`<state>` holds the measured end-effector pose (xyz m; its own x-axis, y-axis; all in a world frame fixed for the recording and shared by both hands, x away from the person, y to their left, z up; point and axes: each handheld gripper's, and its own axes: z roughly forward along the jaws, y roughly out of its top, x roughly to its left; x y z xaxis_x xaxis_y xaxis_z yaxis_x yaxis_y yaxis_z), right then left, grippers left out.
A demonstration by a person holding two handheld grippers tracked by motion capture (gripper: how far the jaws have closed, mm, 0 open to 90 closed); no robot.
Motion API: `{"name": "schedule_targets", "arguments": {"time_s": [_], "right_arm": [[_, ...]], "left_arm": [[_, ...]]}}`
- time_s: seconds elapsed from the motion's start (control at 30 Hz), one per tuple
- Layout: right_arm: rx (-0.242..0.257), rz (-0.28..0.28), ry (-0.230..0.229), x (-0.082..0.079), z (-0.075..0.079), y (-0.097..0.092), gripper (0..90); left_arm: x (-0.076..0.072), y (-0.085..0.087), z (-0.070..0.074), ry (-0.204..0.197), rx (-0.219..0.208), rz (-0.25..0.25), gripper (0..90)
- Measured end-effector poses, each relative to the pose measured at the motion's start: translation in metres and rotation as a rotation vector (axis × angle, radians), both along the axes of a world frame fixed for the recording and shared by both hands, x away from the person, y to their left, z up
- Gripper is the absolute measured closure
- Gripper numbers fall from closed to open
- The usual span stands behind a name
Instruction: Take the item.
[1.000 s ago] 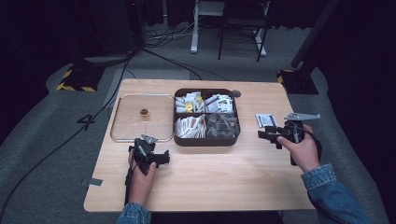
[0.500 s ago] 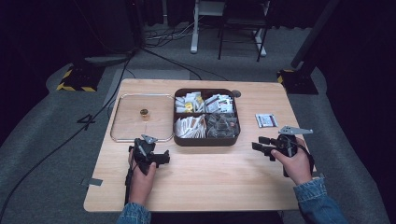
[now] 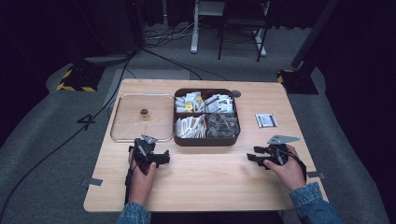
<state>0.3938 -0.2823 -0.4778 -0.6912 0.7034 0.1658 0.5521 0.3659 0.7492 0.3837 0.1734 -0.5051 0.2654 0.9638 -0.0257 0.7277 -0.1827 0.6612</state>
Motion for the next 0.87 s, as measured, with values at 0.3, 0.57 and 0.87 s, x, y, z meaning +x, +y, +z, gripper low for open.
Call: {"name": "schedule_targets", "arguments": {"time_s": [0.3,0.57,0.87], "right_arm": [[-0.068,0.066,-0.04,-0.006,-0.02,0.011,41.3],[-0.11,0.117,-0.105,-0.01,-0.026,0.021,25.8],[-0.142,0.168,-0.107,-0.01,-0.027,0.026,14.1]], "left_arm": [[0.0,0.0,0.0,0.0,0.0,0.0,0.0],[0.0,0.0,0.0,0.0,0.0,0.0,0.0],[0.0,0.0,0.0,0.0,0.001,0.0,0.0]]}}
